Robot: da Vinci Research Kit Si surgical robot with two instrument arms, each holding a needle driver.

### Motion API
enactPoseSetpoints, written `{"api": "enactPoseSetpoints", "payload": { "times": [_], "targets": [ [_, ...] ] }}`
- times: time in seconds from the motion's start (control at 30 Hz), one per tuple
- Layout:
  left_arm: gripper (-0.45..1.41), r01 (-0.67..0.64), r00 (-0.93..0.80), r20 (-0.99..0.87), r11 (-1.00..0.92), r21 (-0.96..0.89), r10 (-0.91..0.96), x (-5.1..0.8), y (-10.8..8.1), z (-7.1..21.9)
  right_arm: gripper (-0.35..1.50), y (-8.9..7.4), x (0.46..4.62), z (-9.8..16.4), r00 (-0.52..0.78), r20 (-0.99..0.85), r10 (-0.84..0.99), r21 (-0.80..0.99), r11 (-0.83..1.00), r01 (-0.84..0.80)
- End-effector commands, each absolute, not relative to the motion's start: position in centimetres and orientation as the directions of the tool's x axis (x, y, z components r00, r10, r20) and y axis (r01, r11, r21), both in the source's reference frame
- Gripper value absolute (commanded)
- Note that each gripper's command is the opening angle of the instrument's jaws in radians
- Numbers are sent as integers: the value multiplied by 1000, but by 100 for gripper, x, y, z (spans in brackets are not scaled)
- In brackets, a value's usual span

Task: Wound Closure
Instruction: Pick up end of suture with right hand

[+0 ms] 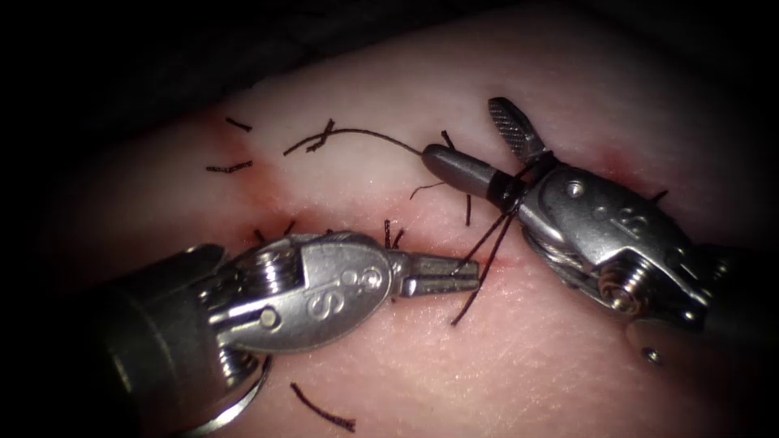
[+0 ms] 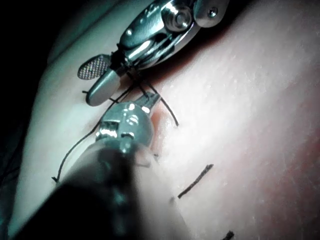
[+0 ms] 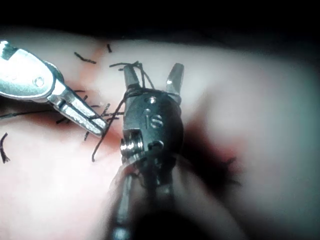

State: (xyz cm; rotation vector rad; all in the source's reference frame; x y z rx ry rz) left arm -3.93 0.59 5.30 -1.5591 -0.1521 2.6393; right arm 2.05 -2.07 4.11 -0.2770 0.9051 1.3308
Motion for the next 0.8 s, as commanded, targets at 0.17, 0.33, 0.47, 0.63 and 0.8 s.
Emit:
{"api": "enactPoseSetpoints", "payload": {
  "times": [0.17,0.33,0.47,0.63,0.8],
  "targets": [
    [-45,-14,-480,-870,-993,-120,112,-397,67,534,91,-203,224,413,8,-706,708,288,298,-910],
    [-45,-15,-482,-869,-993,-120,112,-396,67,534,86,-205,230,417,44,-709,704,266,324,-908],
    [-45,-14,-483,-868,-993,-119,111,-394,67,534,86,-206,233,424,76,-698,712,251,344,-905],
    [-45,-18,-487,-866,-992,-123,116,-390,67,533,-35,-210,232,416,93,-689,719,265,369,-891],
    [-45,-26,-495,-860,-991,-128,124,-384,73,535,-35,-213,233,404,80,-705,705,272,372,-888]
  ]
}}
